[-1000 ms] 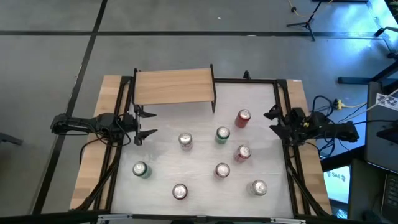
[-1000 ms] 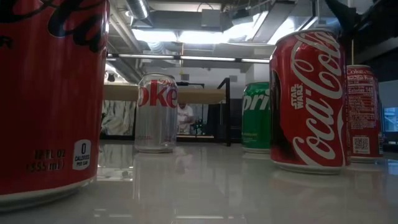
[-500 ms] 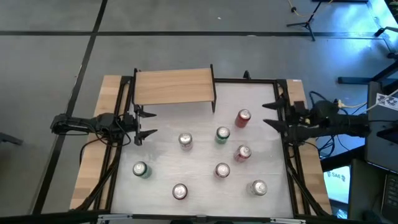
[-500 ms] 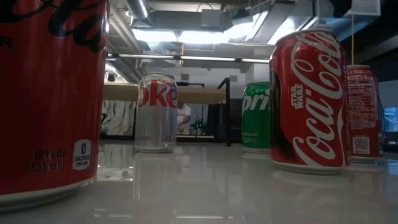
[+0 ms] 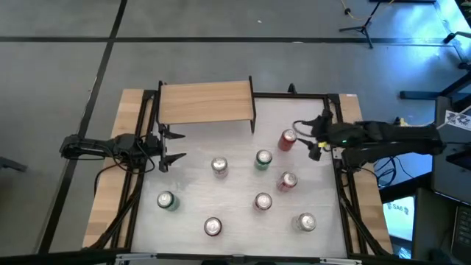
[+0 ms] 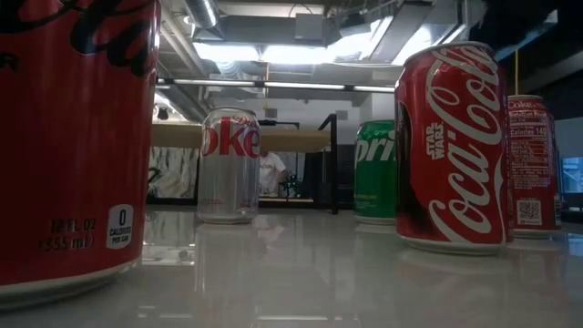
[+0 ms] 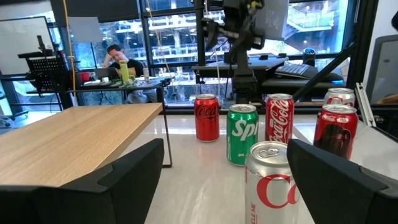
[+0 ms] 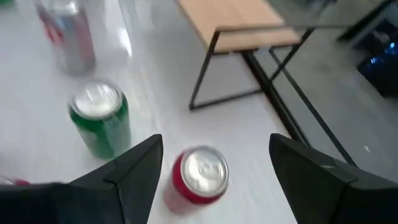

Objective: Place canned beverage on shelf
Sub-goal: Put the top red black soda can on the shelf

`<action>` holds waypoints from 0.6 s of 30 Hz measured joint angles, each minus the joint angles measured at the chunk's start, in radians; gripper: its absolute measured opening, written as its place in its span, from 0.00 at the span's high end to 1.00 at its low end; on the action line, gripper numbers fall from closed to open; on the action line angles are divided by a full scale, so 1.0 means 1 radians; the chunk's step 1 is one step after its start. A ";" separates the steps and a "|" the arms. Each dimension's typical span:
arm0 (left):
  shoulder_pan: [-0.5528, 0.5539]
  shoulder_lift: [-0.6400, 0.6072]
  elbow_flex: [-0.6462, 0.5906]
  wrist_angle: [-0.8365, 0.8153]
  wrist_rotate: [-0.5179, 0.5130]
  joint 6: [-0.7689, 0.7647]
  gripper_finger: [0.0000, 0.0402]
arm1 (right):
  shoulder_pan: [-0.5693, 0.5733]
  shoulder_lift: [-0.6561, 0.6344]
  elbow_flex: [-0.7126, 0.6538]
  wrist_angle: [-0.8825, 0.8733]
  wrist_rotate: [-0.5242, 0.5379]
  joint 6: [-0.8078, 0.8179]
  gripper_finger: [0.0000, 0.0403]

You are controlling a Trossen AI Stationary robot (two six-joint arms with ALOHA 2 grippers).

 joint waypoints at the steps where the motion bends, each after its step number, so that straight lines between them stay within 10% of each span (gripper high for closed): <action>1: 0.000 0.000 0.000 0.000 0.000 0.000 0.18 | -0.007 0.022 0.000 -0.003 -0.001 -0.001 0.28; 18: 0.000 0.000 0.000 0.000 0.000 0.000 0.18 | -0.331 0.299 0.001 0.012 -0.404 -0.182 0.28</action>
